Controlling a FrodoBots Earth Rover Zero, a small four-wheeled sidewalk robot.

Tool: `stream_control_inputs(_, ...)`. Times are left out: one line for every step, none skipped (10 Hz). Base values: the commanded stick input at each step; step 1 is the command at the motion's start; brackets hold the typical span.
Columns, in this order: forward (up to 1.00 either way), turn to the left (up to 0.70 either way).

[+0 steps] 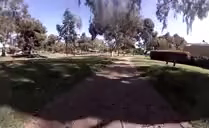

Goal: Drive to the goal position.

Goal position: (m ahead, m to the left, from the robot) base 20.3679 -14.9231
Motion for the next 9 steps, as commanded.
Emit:
stream_control_inputs(0.70, -0.06)
stream_control_inputs(0.70, -0.04)
stream_control_inputs(0.70, -0.01)
stream_control_inputs(0.70, 0.00)
stream_control_inputs(0.70, 0.00)
stream_control_inputs(0.70, 0.00)
stream_control_inputs(0.70, -0.20)
stream_control_inputs(0.70, -0.23)
stream_control_inputs(0.70, -0.26)
